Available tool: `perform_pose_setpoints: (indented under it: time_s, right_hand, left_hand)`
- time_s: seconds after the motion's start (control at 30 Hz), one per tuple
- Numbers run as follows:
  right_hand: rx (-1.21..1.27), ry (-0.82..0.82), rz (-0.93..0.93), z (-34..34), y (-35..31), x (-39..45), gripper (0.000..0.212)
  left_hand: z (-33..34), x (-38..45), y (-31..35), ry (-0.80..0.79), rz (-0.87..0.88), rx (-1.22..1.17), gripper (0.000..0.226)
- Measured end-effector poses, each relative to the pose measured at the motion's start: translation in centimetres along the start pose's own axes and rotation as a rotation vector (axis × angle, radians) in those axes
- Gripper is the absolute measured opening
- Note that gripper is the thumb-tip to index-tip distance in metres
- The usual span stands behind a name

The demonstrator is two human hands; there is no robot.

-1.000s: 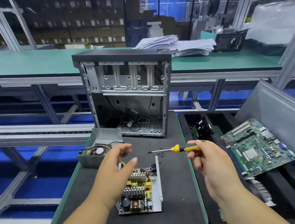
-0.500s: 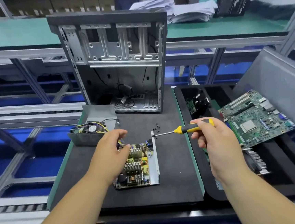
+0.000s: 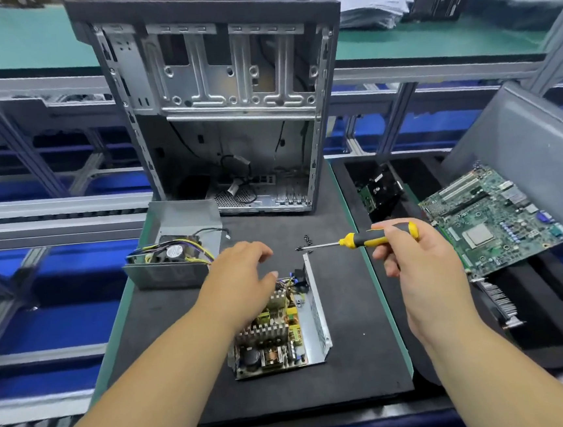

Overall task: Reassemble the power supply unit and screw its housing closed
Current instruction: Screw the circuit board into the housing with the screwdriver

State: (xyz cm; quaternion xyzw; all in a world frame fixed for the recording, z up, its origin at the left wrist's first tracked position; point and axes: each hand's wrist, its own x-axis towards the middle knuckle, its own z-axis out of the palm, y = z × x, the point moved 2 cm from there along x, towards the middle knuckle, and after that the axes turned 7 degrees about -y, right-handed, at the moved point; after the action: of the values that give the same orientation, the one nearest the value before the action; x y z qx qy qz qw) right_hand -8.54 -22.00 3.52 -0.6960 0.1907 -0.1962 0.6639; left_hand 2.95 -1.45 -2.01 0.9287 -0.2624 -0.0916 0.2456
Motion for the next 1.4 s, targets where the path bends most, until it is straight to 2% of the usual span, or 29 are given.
perform_pose_setpoints:
  time_s: [0.17, 0.53, 0.77, 0.93, 1.1, 1.17, 1.33, 1.4]
  right_hand:
    - [-0.014, 0.026, -0.013, 0.1, -0.7, 1.1, 0.021]
    - [-0.046, 0.007, 0.01, -0.3, 0.2, 3.0, 0.026]
    - [-0.05, -0.01, 0.015, 0.2, 0.5, 4.6, 0.029]
    - [-0.031, -0.028, 0.016, 0.9, 0.8, 5.2, 0.026]
    - [-0.037, -0.037, 0.019, 1.7, 0.6, 5.7, 0.02]
    - [-0.051, -0.043, 0.019, 1.9, 0.5, 5.6, 0.02]
    - [-0.117, -0.074, -0.002, 2.6, 0.5, 5.4, 0.019]
    - [-0.153, -0.084, -0.028, 2.8, 0.5, 5.3, 0.017]
  left_hand:
    - [1.7, 2.0, 0.7, -0.144, -0.004, 0.016, 0.04]
    - [4.9, 5.0, 0.3, -0.33, -0.135, -0.017, 0.045]
    - [5.4, 5.6, 0.1, -0.343, -0.19, -0.192, 0.033]
    - [5.6, 5.3, 0.2, -0.362, -0.196, -0.262, 0.031]
    - [5.1, 5.3, 0.6, -0.411, -0.167, -0.248, 0.005]
    - [4.8, 5.1, 0.7, -0.43, -0.148, -0.198, 0.006]
    - [4.1, 4.9, 1.4, -0.433, 0.0, 0.152, 0.023]
    - [3.8, 4.5, 1.4, -0.427, 0.038, 0.2, 0.029]
